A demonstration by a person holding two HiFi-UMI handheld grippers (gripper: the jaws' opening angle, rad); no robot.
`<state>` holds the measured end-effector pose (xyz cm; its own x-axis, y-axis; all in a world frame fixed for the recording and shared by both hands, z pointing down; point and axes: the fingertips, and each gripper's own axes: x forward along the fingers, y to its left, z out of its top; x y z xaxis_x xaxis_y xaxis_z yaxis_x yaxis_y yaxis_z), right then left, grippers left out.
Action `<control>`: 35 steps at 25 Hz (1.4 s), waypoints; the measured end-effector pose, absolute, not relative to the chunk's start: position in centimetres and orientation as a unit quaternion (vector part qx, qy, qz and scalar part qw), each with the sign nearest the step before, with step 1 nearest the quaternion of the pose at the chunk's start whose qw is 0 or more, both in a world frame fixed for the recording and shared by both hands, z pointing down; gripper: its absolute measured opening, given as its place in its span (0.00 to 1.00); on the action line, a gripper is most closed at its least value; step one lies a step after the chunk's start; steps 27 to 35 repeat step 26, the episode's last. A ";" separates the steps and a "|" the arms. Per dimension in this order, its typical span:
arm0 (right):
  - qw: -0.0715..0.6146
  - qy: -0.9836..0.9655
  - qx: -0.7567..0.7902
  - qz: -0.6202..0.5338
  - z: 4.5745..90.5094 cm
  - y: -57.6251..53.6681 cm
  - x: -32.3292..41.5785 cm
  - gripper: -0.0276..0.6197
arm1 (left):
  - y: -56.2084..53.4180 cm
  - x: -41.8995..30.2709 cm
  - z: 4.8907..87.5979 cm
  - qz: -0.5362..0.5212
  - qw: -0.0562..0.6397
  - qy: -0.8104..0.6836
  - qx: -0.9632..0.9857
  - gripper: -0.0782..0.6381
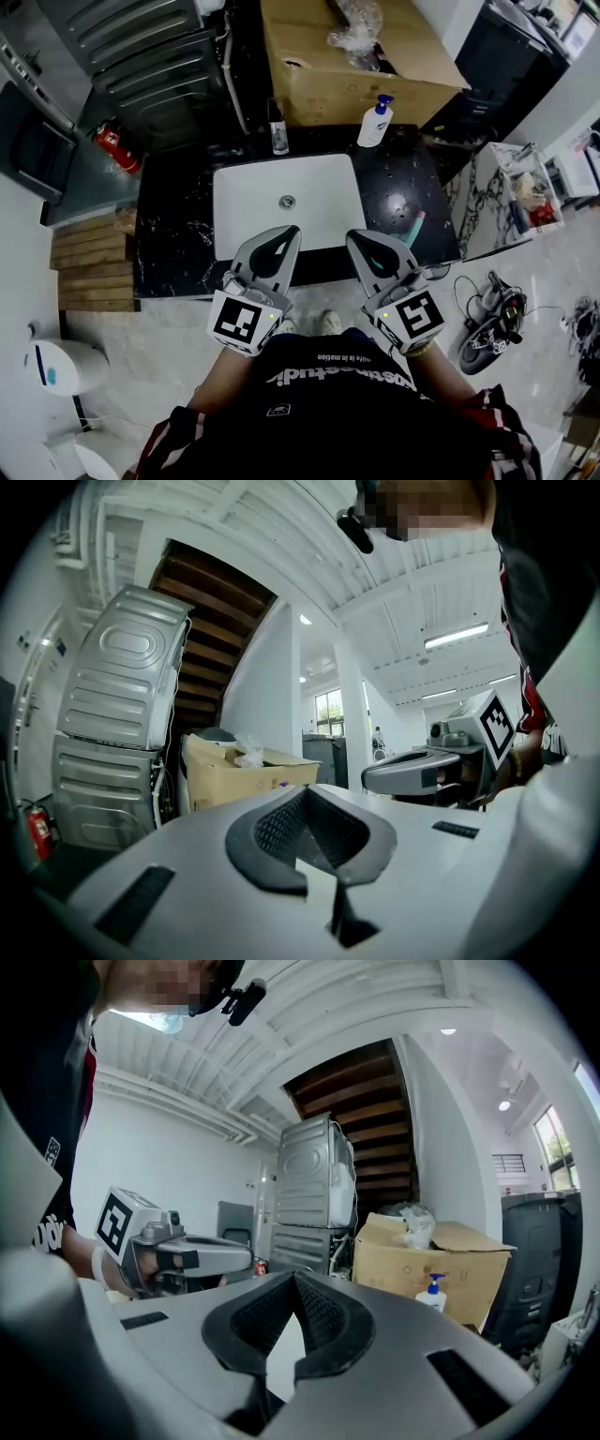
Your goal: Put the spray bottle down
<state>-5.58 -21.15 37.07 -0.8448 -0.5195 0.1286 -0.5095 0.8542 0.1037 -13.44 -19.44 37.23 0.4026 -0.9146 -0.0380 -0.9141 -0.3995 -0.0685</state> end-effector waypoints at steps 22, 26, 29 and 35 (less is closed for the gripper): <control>0.069 -0.961 0.269 -0.015 37.6 -21.7 -5.7 0.10 | -19.1 -13.7 37.3 -0.001 0.029 0.549 -0.835 0.13; 0.067 -0.961 0.269 -0.014 37.4 -21.5 -5.8 0.10 | -19.1 -13.7 37.1 -0.001 0.029 0.548 -0.836 0.13; 0.067 -0.961 0.269 -0.014 37.4 -21.5 -5.8 0.10 | -19.1 -13.7 37.1 -0.001 0.029 0.548 -0.836 0.13; 0.067 -0.961 0.269 -0.014 37.4 -21.5 -5.8 0.10 | -19.1 -13.7 37.1 -0.001 0.029 0.548 -0.836 0.13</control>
